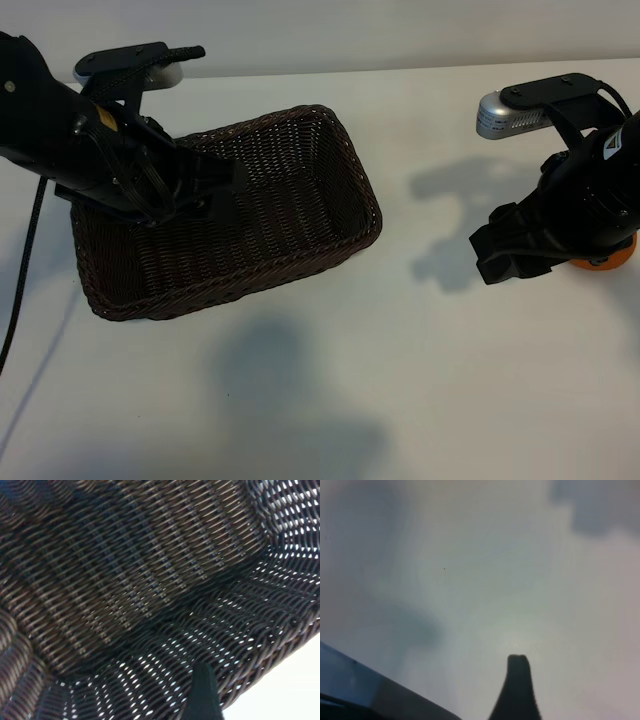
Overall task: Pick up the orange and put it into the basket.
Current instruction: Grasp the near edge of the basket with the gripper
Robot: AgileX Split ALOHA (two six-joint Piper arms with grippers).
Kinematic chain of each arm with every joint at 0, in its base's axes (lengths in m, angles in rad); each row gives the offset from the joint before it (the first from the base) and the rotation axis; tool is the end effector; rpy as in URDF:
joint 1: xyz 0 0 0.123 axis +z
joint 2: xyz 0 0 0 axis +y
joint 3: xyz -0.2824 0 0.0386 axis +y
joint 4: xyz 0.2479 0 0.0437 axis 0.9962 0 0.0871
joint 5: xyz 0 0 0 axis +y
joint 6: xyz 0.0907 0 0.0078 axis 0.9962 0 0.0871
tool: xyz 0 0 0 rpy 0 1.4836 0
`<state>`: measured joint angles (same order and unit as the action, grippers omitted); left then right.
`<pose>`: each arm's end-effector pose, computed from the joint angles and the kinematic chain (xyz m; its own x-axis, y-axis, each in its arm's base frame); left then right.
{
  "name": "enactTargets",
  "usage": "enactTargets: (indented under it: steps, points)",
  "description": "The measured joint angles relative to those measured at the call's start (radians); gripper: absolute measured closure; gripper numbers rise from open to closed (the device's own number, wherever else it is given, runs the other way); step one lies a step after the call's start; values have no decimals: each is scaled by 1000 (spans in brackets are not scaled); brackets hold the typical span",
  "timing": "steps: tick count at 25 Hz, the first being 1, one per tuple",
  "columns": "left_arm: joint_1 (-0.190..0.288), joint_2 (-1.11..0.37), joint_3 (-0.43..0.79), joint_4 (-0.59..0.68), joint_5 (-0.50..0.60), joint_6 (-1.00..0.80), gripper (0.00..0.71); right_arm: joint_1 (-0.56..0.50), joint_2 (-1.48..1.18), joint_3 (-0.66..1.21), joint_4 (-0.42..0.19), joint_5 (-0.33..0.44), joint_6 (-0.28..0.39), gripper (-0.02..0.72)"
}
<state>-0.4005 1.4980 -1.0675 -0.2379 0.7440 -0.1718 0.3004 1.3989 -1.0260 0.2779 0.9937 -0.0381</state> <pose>0.2745 -0.1320 0.2647 -0.9159 0.0218 -0.4009 0.1515 0.9435 -0.2948 0.2454 0.0979 0.2738 -0.9449 -0.1745 -0.2770 -0.2469 0.9355 0.2528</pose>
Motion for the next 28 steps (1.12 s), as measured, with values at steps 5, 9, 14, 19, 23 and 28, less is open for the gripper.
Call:
enactTargets:
  steps: [5,9,14,19,23,28]
  points:
    - [0,-23,0,181,62,-209,143,0,0,0,0,0,0,145]
    - [0,-57,0,358,169,-358,143,0,0,0,0,0,0,145]
    - [0,-74,0,488,239,-458,143,0,0,0,0,0,0,145]
    - [34,-77,0,509,236,-493,143,0,0,0,0,2,0,145]
    - [114,-76,0,475,213,-470,143,0,0,0,0,4,0,145]
    - [186,-68,0,409,163,-409,143,0,0,0,0,4,0,145]
